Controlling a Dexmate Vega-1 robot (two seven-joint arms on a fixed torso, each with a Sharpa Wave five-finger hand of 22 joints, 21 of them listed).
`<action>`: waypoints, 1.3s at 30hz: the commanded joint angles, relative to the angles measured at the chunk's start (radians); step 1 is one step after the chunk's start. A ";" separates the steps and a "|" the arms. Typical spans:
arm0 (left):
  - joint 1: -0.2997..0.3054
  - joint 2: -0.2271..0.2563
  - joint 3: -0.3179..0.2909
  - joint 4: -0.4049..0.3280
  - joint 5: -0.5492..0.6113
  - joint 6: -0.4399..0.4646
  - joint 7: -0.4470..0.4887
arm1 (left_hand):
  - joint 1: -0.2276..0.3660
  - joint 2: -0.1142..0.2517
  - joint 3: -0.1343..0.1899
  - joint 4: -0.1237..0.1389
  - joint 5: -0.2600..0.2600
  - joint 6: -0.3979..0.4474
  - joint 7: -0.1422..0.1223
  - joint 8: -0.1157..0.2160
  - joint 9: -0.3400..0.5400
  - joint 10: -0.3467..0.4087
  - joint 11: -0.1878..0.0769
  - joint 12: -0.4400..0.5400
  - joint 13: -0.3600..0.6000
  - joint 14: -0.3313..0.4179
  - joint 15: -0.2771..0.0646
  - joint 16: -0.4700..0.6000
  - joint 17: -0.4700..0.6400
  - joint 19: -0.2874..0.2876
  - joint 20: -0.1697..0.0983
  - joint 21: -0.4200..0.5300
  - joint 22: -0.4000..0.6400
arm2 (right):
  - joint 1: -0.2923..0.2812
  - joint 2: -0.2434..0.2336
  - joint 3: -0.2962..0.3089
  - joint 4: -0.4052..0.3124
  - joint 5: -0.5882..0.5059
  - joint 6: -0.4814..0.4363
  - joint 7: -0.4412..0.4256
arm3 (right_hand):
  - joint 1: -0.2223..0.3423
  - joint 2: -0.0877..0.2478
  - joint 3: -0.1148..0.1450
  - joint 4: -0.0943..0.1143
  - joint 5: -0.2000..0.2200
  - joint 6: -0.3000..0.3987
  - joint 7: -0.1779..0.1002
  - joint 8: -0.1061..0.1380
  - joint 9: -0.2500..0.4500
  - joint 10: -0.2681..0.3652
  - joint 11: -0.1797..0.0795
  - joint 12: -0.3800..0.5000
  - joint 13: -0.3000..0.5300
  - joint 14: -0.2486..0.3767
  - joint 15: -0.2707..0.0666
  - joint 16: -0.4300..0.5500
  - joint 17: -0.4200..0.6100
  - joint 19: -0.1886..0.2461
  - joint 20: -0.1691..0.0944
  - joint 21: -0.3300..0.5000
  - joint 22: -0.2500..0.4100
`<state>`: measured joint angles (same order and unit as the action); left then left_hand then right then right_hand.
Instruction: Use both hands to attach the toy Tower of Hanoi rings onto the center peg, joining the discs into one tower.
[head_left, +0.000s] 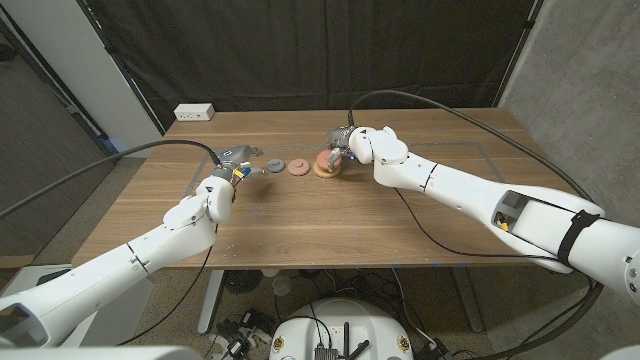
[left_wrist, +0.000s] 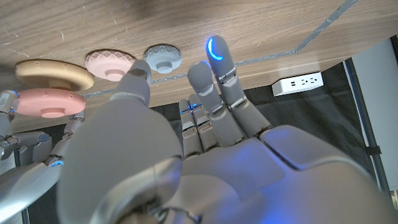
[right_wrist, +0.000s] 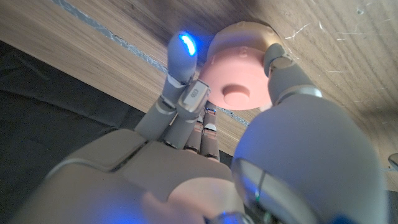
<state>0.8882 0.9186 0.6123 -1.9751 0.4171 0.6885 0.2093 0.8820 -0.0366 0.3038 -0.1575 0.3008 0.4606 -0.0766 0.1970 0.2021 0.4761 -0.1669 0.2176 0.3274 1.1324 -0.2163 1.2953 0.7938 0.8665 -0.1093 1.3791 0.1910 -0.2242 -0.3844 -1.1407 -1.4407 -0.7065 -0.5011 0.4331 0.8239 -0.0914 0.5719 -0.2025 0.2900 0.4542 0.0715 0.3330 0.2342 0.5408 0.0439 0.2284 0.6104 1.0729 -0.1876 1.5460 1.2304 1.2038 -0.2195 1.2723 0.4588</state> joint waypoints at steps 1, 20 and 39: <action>0.002 0.004 0.000 -0.004 0.000 0.003 -0.001 | -0.002 0.001 0.007 0.000 0.004 0.011 0.002 0.003 0.003 0.008 -0.004 0.000 0.003 -0.007 -0.002 -0.002 -0.001 -0.005 -0.100 0.007 -0.001 | 0.013 0.022 -0.010 0.047 0.034 0.012 -0.021 | 0.072 0.085 0.046 0.036 0.003 0.244 -0.228 0.059 0.004 0.251 -0.244 0.000 0.002 0.008 -0.030 0.003 0.002 0.009 -0.002 0.009 0.001; 0.014 0.006 -0.008 -0.014 -0.003 0.008 0.008 | -0.004 0.001 0.011 0.000 0.004 0.012 0.002 0.003 0.003 0.008 -0.003 -0.002 0.002 -0.002 -0.002 0.006 0.003 -0.004 -0.100 0.008 -0.001 | 0.032 0.045 -0.038 0.097 0.059 0.011 -0.037 | 0.071 0.086 0.049 0.036 0.006 0.251 -0.228 0.060 0.005 0.264 -0.244 -0.006 0.011 0.010 -0.030 0.002 0.002 0.006 -0.002 0.017 -0.007; 0.023 0.004 -0.015 -0.013 -0.014 0.003 0.023 | -0.006 0.000 0.015 0.000 0.003 0.014 0.002 0.003 0.003 0.009 -0.003 -0.002 0.005 -0.001 -0.002 0.011 0.002 -0.004 -0.100 0.009 -0.001 | 0.048 0.056 -0.067 0.136 0.071 -0.018 -0.028 | 0.071 0.089 0.053 0.036 0.010 0.246 -0.230 0.056 0.006 0.259 -0.243 -0.017 0.016 0.009 -0.030 0.001 0.002 0.001 -0.002 0.023 -0.015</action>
<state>0.9082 0.9239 0.5995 -1.9888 0.4086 0.6961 0.2258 0.8820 -0.0366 0.3107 -0.1559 0.3008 0.4643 -0.0730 0.1970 0.2021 0.4793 -0.1695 0.2176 0.3272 1.1324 -0.2163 1.3014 0.7921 0.8665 -0.1093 1.3829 0.1888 -0.1831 -0.3324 -1.1936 -1.3235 -0.6432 -0.4992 0.3982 0.8238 -0.0914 0.5757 -0.2063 0.2930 0.4626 0.0802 0.3330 0.2342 0.5519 0.0480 0.2124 0.6250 1.0728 -0.1876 1.5459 1.2304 1.2038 -0.2195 1.2916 0.4450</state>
